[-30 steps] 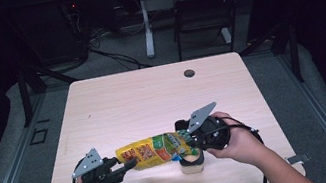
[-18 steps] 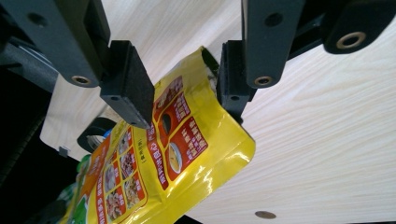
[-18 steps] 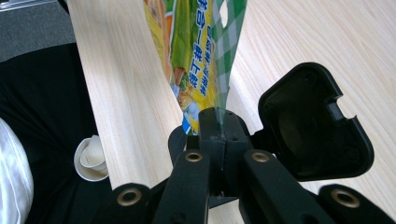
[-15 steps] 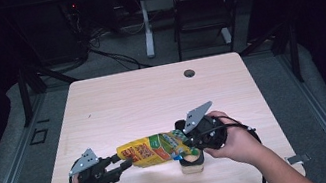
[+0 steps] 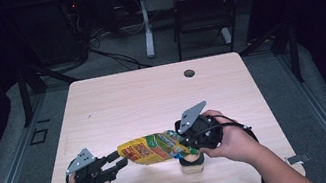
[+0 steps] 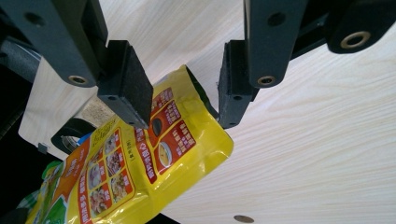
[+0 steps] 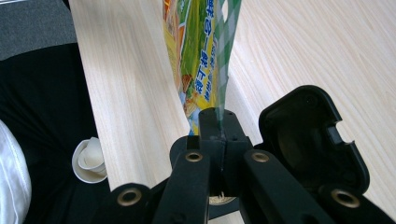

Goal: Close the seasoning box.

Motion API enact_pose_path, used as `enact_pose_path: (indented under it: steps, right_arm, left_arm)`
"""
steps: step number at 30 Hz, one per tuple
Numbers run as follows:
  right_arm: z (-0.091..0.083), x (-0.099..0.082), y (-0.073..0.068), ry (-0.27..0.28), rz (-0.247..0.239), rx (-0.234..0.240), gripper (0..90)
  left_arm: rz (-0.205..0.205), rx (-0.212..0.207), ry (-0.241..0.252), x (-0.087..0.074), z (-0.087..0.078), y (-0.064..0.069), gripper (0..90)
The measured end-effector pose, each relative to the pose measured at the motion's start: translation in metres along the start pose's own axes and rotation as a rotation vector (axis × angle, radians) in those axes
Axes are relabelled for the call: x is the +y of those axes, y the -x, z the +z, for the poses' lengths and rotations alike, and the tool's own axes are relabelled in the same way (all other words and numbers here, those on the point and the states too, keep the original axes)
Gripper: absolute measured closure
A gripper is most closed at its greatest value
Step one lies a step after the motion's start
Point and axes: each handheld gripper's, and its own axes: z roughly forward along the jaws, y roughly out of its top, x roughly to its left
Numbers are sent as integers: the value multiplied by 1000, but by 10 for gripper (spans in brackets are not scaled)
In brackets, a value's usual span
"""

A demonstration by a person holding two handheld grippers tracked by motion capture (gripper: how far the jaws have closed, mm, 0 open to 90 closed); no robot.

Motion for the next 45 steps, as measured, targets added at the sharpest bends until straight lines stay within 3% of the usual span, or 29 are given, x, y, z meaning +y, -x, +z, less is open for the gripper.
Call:
enact_pose_path:
  steps: [2, 11, 14, 15, 23, 34, 45]
  right_arm:
    - [0, 1, 0, -2, 0, 2, 900]
    - [3, 4, -1, 4, -6, 6, 900]
    - [3, 6, -1, 2, -10, 8, 900]
    - [4, 6, -1, 10, -3, 11, 900]
    - [8, 17, -2, -7, -24, 17, 900]
    - [11, 40, -7, -27, -63, 26, 900]
    - [11, 63, -11, -40, -92, 25, 900]
  left_arm:
    - [-10, -18, -3, 0, -1, -2, 557]
    - [-28, 0, 8, -1, -6, -9, 565]
    - [-13, 20, 28, 2, -8, -8, 563]
    - [-7, 6, 22, 3, -10, -8, 563]
    - [39, 16, 27, 10, -15, -1, 561]
    - [59, 28, 38, 12, -14, 4, 560]
    - [77, -10, -13, 8, -3, 11, 562]
